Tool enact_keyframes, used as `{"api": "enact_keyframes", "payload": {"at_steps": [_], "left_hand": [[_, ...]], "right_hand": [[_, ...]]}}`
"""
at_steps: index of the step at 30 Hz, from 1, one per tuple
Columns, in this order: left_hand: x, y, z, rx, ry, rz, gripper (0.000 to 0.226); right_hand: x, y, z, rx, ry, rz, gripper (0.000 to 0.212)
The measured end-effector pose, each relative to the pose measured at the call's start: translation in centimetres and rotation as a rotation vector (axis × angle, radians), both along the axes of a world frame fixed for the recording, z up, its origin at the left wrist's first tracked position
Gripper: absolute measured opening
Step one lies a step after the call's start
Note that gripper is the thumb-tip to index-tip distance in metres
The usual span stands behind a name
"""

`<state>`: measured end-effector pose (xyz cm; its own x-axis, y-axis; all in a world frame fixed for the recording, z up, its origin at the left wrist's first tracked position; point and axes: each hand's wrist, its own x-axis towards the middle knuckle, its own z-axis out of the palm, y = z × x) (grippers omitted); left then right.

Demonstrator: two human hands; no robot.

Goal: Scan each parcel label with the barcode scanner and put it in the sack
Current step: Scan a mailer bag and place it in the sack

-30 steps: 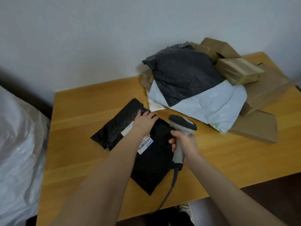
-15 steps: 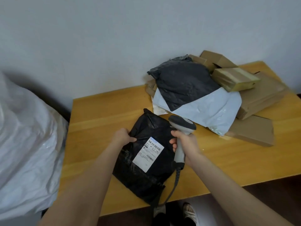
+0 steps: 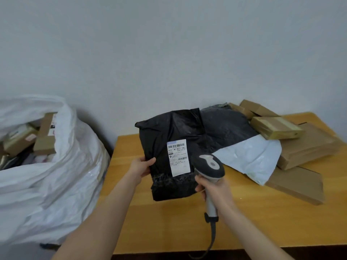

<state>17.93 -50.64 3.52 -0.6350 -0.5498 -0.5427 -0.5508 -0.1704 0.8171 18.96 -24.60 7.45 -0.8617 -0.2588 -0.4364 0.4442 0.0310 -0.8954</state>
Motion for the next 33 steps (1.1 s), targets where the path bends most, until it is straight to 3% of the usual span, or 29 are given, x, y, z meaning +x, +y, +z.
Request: {"api": "enact_keyframes", "payload": {"at_steps": [16,33], "left_hand": [[-0.4,0.2,1.8,-0.024,0.082,0.061,0.033],[-0.7,-1.9,2.7,-0.065,0.074,0.062,0.042]], "right_hand": [[1.8,1.1,1.9,0.124,0.048,0.071,0.019],[2.1,-0.3,2.7,0.16,0.048,0.085,0.021]]}}
